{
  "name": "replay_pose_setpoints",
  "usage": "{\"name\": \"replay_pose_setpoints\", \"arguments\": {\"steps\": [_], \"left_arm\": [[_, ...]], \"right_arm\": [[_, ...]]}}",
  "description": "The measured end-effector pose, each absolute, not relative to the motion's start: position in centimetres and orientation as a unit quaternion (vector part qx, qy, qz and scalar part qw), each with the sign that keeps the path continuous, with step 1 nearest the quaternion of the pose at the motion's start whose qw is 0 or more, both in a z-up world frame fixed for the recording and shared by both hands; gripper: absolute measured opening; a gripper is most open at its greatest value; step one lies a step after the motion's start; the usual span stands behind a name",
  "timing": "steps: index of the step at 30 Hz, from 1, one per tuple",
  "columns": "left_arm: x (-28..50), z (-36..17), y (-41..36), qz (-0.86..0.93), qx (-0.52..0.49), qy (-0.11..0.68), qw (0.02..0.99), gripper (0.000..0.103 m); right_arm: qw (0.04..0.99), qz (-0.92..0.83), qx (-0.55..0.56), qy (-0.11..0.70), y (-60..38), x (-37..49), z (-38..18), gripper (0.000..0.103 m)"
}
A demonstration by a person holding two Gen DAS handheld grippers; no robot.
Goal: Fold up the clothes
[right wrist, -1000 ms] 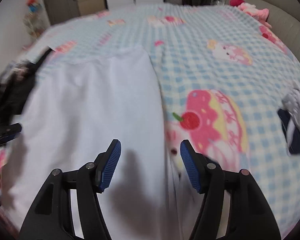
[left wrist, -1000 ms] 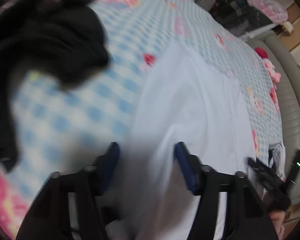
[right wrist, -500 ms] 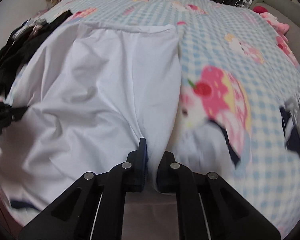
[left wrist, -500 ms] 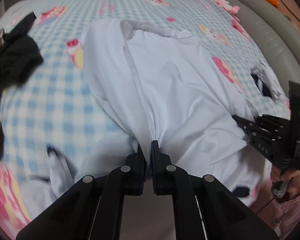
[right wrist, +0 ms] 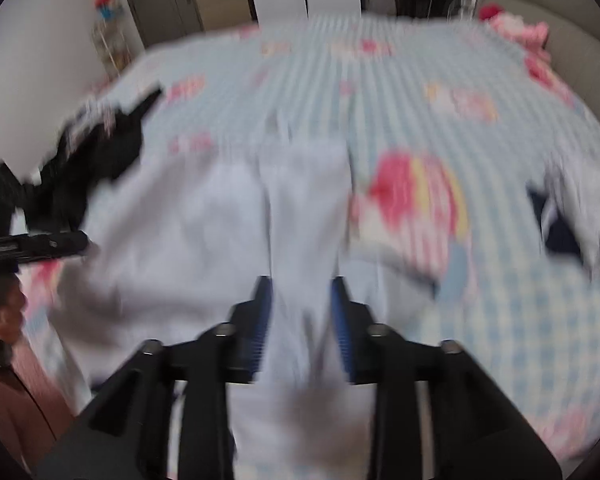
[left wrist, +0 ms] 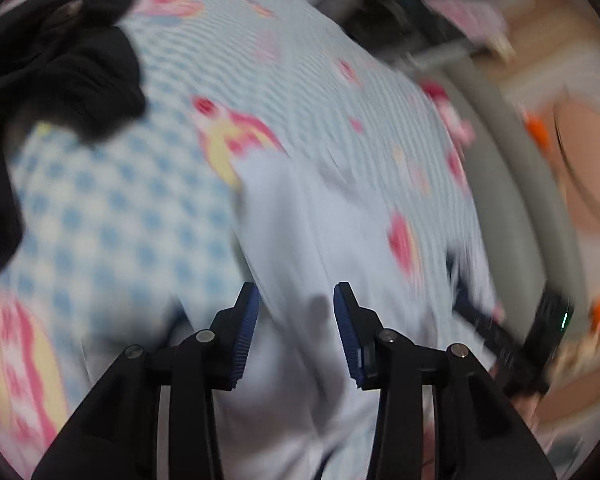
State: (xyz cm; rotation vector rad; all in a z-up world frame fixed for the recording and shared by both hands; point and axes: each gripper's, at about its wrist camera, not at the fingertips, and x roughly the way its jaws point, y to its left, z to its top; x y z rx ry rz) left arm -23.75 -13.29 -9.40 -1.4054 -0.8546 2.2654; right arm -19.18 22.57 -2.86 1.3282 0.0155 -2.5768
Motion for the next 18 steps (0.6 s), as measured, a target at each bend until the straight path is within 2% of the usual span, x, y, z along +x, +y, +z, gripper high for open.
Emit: {"name": "replay_pose_setpoints", "arguments": {"steps": [3, 8, 10, 13, 15, 18], "left_arm": [[-28.2, -12.5, -14.7, 0.775, -0.527, -0.327, 0.120, 0.039], [-30.6, -14.7, -10.8, 0.755, -0.570, -0.282, 0.161, 0.039], [-30.3, -13.6, -8.5, 0.765, -0.560, -0.251, 0.196, 0.039], [-29.8, -12.5, -4.3, 0.763, -0.561, -0.187, 0.260, 0.041], [-29.7, -13.0, -1.6, 0.762, -0.580, -0.122, 0.262, 0.041], [-28.7, -14.3, 0.9, 0.755, -0.595, -0.068, 0.266, 0.041]], "right_arm": [[0.100, -0.877, 0.470, 0.015, 21.3, -24.4, -4.6, 0.046], [0.055, -0.854, 0.516, 0.021, 21.0, -31.9, -8.9, 0.047], [0.043, -0.851, 0.522, 0.028, 21.0, -33.5, -10.4, 0.064], [0.028, -0.851, 0.524, 0.037, 21.0, -34.8, -11.9, 0.072], [0.024, -0.846, 0.531, 0.035, 21.1, -35.3, -13.0, 0.078], [0.029, -0.840, 0.541, 0.032, 21.3, -35.5, -14.3, 0.080]]}}
